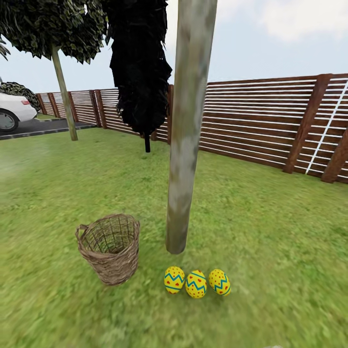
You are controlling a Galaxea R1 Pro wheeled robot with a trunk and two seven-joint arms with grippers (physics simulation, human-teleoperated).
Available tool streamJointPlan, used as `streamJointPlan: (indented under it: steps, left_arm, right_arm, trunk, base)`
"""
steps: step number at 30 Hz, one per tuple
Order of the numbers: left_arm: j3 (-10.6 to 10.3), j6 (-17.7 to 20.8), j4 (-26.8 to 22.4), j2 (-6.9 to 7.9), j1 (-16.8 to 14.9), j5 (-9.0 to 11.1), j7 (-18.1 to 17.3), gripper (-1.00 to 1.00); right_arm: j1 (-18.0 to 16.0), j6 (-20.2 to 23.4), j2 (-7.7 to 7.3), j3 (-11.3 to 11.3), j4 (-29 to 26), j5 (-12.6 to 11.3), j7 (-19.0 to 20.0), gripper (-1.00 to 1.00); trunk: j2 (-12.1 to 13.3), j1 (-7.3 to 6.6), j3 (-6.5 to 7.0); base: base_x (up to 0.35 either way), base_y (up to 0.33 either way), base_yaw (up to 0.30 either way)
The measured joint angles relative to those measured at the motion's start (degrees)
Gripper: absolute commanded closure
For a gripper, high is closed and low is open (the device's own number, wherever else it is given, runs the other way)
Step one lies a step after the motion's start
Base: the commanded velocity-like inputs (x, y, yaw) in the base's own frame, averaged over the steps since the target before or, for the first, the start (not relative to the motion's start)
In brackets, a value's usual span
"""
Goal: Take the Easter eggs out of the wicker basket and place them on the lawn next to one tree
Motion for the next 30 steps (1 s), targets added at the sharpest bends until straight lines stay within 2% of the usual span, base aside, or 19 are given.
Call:
streamJointPlan:
  steps: [5, 8, 9, 13, 17, 25, 30]
  left_arm:
    - [0.02, -0.13, 0.29, -0.03, 0.09, -0.05, -0.01, -1.0]
    - [-0.22, -2.34, 1.37, -0.28, 0.1, -0.2, -0.04, -1.0]
    - [-0.56, -3.15, 1.88, -0.34, 0.1, -0.23, -0.05, -1.0]
    - [-4.08, -4.93, 3.48, -0.97, 0.1, -0.06, 0.06, -1.0]
    - [-5.3, -5.4, 3.79, -1.17, 0.1, 0.0, 0.09, -1.0]
    - [-5.3, -6.02, 5.0, -1.68, 0.36, -0.15, 0.06, -1.0]
    - [-5.18, -11.16, 8.74, -2.49, 0.36, -0.37, 0.01, -1.0]
  right_arm:
    - [0.26, 0.0, 0.02, 0.02, 0.22, 0.0, 0.0, -1.0]
    - [0.32, 0.01, 0.06, 0.07, 0.29, 0.0, 0.06, -1.0]
    - [0.44, 0.01, 0.06, 0.08, 0.3, 0.0, 0.06, -1.0]
    - [1.23, 0.02, 0.07, 0.06, 0.32, -0.06, 0.2, -1.0]
    - [1.83, 0.07, 0.23, 0.01, 0.32, -0.13, 0.34, -1.0]
    - [1.88, 0.37, 0.24, 0.01, 0.43, -0.25, 0.33, -1.0]
    - [1.98, 0.18, 0.24, 0.0, 1.01, -0.26, 0.32, -1.0]
  trunk:
    - [2.01, -1.1, 0.51]
    - [3.21, -1.76, 0.78]
    - [3.61, -1.98, 0.87]
    - [5.21, -2.86, 1.23]
    - [6.82, -3.73, 1.58]
    - [10.03, -5.49, 2.29]
    - [12.03, -6.59, 2.73]
  base:
    - [0.0, 0.0, 0.0]
    - [0.0, 0.0, 0.0]
    - [0.0, 0.0, 0.0]
    - [0.0, 0.0, 0.0]
    - [0.0, 0.0, 0.0]
    - [0.0, 0.0, 0.0]
    - [0.0, 0.0, 0.0]
